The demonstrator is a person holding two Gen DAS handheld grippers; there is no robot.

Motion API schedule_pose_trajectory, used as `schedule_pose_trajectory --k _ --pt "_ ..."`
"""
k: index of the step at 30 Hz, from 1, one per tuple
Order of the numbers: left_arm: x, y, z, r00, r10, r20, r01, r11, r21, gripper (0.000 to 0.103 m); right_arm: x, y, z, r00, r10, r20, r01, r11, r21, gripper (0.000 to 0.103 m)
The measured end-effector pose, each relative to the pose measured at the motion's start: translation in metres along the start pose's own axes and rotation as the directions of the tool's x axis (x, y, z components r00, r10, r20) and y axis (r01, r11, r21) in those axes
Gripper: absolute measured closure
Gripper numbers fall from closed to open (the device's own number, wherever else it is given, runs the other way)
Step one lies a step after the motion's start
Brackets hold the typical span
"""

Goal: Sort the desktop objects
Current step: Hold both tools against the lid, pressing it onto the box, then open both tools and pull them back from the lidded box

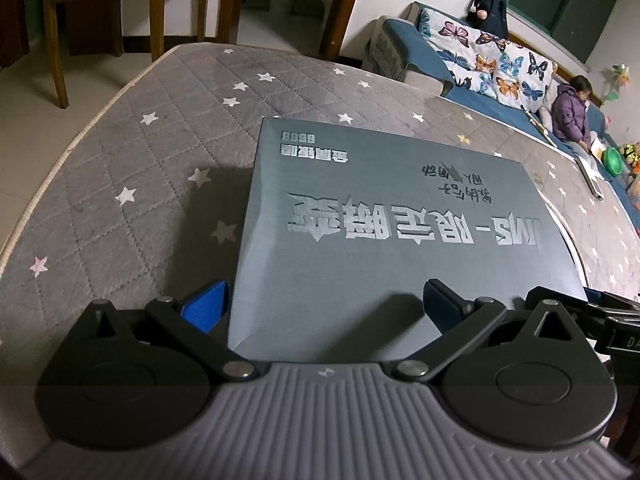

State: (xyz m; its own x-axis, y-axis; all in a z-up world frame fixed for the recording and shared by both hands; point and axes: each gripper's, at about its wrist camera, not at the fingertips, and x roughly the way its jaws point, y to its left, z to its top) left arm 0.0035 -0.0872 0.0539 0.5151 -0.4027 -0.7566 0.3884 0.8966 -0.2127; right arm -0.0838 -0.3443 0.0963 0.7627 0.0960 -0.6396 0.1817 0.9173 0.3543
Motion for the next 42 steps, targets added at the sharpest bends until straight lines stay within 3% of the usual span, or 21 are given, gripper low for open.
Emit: schedule_pose_trajectory --k 9,22,42 --pt "-0.018 0.0 -0.015 0.999 0.029 0.026 -0.03 0.999 0.023 0.0 -0.009 0.009 -0.008 1.0 -0.022 0.009 0.022 0.999 -0.038 0.0" --pt "-0.045 0.001 -0.045 0.995 0.072 0.066 -0.076 0.996 0.053 0.0 -0.026 0.04 -0.031 0.993 -0.115 0.036 0.12 0.975 -0.189 0.0" --pt "-0.059 -0.009 -0.087 0.993 0.105 0.047 -0.109 0.989 0.102 0.0 -0.042 0.061 -0.063 0.99 -0.133 0.035 0.138 0.958 -0.251 0.0"
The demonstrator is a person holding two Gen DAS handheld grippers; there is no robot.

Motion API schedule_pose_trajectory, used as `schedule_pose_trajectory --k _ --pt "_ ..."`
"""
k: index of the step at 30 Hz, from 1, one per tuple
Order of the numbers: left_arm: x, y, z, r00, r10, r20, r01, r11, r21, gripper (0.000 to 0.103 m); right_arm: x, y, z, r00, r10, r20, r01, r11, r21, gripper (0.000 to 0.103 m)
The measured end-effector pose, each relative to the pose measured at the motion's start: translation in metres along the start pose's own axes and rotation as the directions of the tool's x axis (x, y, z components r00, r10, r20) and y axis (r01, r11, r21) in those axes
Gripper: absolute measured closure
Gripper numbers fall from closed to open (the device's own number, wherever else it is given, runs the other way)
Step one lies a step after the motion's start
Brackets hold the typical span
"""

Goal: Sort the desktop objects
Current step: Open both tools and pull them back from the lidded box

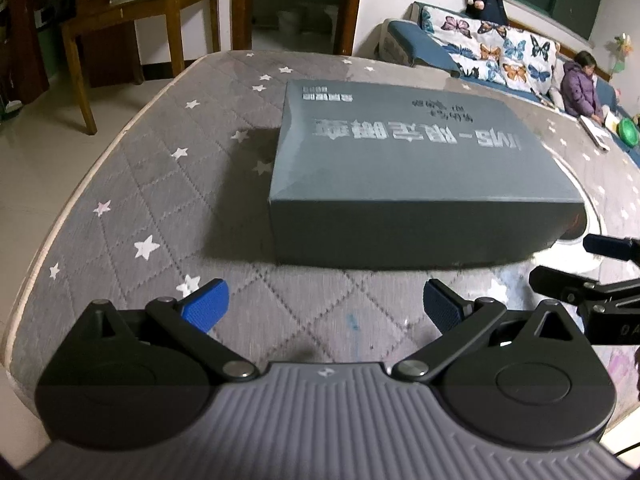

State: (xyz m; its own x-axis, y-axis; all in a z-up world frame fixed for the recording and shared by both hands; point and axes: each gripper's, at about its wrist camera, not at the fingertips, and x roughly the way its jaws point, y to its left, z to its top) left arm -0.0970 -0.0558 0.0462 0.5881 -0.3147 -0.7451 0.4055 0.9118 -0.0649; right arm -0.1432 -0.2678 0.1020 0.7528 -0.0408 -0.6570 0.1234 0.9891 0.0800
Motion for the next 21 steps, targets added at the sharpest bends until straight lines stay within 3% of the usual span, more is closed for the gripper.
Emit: schedule_pose_trajectory --k 21 --pt "-0.002 -0.011 -0.024 0.999 0.035 -0.04 -0.033 0.999 0.038 0.0 -0.009 0.016 -0.026 1.0 0.004 -0.027 -0.004 1.0 -0.024 0.0"
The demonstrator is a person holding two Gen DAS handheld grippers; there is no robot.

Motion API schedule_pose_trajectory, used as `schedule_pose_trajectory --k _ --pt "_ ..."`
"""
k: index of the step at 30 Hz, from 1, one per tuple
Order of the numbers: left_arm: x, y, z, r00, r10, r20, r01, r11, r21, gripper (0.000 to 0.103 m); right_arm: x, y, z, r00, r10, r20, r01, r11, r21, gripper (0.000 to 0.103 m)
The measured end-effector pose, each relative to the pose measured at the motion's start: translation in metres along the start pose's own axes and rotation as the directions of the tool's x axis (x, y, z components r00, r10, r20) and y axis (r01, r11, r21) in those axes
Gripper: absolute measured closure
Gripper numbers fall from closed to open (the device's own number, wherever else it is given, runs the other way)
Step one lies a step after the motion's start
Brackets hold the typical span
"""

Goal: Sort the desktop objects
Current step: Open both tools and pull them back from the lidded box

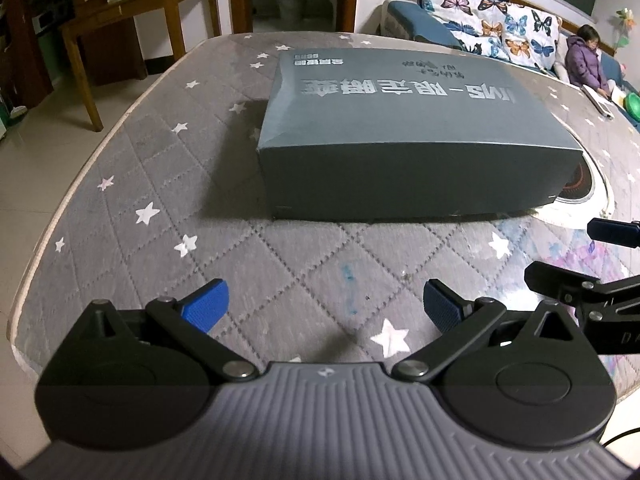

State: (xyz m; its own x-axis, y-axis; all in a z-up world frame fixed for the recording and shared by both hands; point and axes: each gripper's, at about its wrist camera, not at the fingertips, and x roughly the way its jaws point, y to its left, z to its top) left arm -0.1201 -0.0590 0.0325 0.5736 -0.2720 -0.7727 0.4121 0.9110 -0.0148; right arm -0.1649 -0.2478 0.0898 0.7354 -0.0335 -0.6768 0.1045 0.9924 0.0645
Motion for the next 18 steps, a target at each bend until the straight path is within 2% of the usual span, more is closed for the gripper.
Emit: schedule_pose_trajectory --k 12,18 --pt "0.002 -0.007 -0.006 1.0 0.015 -0.017 -0.015 1.0 0.008 0.0 -0.003 0.013 -0.01 1.0 -0.026 0.004 0.026 0.998 -0.064 0.0" --pt "0.004 -0.006 -0.006 0.999 0.041 -0.01 -0.041 0.999 0.01 0.0 -0.003 0.012 -0.011 0.999 -0.033 0.003 0.033 0.998 -0.06 0.0"
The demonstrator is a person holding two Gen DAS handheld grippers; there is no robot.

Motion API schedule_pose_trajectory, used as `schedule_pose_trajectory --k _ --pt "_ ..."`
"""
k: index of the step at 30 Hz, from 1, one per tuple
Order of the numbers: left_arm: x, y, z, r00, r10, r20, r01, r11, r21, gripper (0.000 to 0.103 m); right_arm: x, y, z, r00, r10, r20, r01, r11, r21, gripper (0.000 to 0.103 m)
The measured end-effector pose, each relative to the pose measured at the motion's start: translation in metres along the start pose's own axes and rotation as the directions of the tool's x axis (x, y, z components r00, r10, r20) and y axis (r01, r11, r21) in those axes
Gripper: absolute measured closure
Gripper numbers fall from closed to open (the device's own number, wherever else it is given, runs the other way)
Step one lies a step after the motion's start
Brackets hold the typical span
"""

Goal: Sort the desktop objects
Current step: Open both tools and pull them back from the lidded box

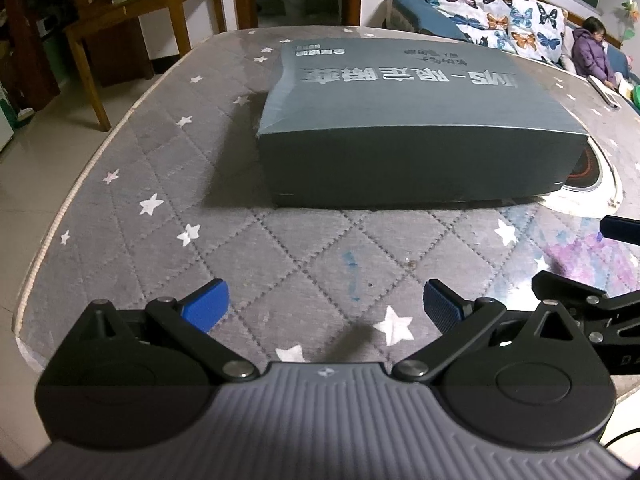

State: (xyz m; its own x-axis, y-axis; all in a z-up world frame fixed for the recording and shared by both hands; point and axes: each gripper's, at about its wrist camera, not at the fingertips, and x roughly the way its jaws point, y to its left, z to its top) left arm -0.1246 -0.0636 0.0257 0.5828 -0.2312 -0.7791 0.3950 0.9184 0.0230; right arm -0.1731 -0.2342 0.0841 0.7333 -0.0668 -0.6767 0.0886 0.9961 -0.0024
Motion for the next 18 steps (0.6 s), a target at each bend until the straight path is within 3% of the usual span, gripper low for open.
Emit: schedule_pose_trajectory --k 18 --pt "0.011 0.012 0.003 0.999 0.05 -0.021 -0.051 0.998 -0.027 0.0 0.012 -0.003 -0.002 0.999 -0.009 -0.031 0.009 1.0 0.001 0.0"
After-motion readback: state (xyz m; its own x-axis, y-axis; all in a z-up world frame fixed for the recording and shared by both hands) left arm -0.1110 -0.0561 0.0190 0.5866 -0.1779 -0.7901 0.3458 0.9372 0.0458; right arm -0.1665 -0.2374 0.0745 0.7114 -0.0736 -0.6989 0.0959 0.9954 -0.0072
